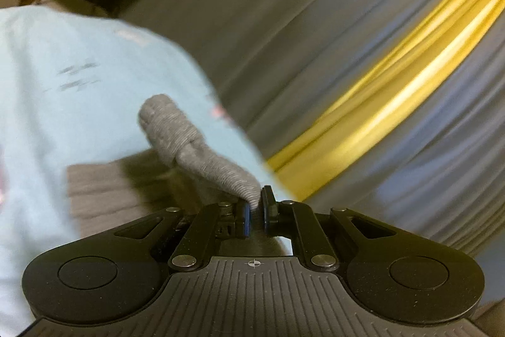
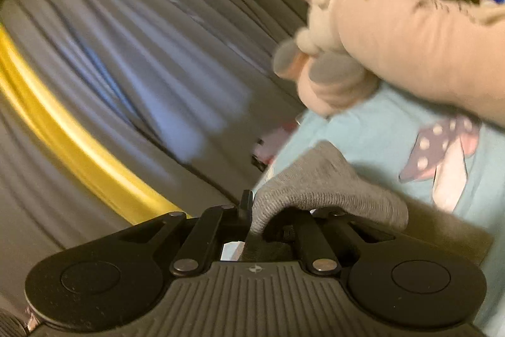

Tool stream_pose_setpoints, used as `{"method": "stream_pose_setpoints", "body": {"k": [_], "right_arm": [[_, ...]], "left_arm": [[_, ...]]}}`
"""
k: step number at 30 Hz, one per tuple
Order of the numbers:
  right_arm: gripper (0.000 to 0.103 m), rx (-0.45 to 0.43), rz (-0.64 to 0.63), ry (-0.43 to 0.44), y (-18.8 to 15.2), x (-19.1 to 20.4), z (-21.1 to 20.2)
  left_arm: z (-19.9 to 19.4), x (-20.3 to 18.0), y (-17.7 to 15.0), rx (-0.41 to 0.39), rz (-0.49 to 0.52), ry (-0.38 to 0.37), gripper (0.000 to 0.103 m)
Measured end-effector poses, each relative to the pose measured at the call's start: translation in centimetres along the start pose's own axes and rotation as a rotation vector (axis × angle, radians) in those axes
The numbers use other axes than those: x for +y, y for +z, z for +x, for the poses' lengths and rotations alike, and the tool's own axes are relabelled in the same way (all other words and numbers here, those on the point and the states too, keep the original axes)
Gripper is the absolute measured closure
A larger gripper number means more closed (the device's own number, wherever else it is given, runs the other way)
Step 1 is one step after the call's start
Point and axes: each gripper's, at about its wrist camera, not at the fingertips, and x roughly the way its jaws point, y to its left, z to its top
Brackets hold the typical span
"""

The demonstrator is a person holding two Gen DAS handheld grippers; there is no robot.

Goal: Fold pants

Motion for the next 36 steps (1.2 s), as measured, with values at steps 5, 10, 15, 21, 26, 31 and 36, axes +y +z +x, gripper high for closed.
{"method": "stream_pose_setpoints", "body": {"k": [5,10,15,21,26,31,36], "right_arm": [[0.087,0.269,-0.017,-0.382,-3.9,-6.6,2.7],[0.085,0.201,0.110,-0.338,-3.5,-8.0,0.8],[0.085,0.183,0.041,-0.317,-3.7,-6.5,0.8],[0.097,0.174,-0.110,-0.458,-4.9,-5.2,1.8],[0.086,0.116,-0.161,-0.626,-4.4,-3.8,1.1],[0.083,0.005,-0.241,-0.604,-4.1,-1.1,-1.0],[0.083,0.013,-0.249,-0.480,-4.3,1.1,-1.1]], "left_arm": [[2.3,7.3,-4.8,0.206,-0.127,0.246,0.084],[1.4,8.3,-4.4,0.158,-0.256,0.194,0.057],[-0.6,4.1,-2.7,0.078,-0.108,0.266,0.039],[-1.9,-0.5,-3.4,0.078,0.111,0.267,0.034],[-0.3,-2.7,-5.9,0.148,0.259,0.318,0.031],[0.0,-5.5,-9.2,0.229,0.458,0.296,0.030],[2.0,-9.4,-12.9,0.323,0.578,0.214,0.023]]}}
